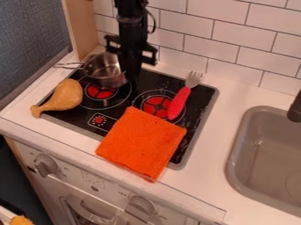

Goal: Move the silver pot on the top of the orange cloth on the bottom right corner of burner

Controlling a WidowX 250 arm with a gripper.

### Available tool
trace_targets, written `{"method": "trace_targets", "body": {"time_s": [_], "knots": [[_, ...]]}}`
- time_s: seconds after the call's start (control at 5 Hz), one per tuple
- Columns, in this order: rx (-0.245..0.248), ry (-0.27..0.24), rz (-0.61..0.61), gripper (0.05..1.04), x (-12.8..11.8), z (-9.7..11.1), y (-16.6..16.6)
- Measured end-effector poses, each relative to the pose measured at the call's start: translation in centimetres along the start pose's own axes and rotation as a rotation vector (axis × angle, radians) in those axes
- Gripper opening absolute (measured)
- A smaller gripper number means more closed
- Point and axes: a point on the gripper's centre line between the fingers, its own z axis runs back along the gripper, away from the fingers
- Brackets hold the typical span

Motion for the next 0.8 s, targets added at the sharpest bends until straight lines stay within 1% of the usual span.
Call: {"method": "trace_targets", "body": {"time_s": [0.2,0.4,0.6,0.8], "knots": [[-0.028,-0.061,-0.080,0.074,0.5,3.3,-1.0],[-0.065,-0.094,-0.194,0.073,-0.1,5.9,-4.7],[-0.088,-0.075,-0.297,0.073,-2.3,5.9,-8.4],[-0.089,-0.045,-0.370,0.073,-5.6,5.1,-11.1]]}}
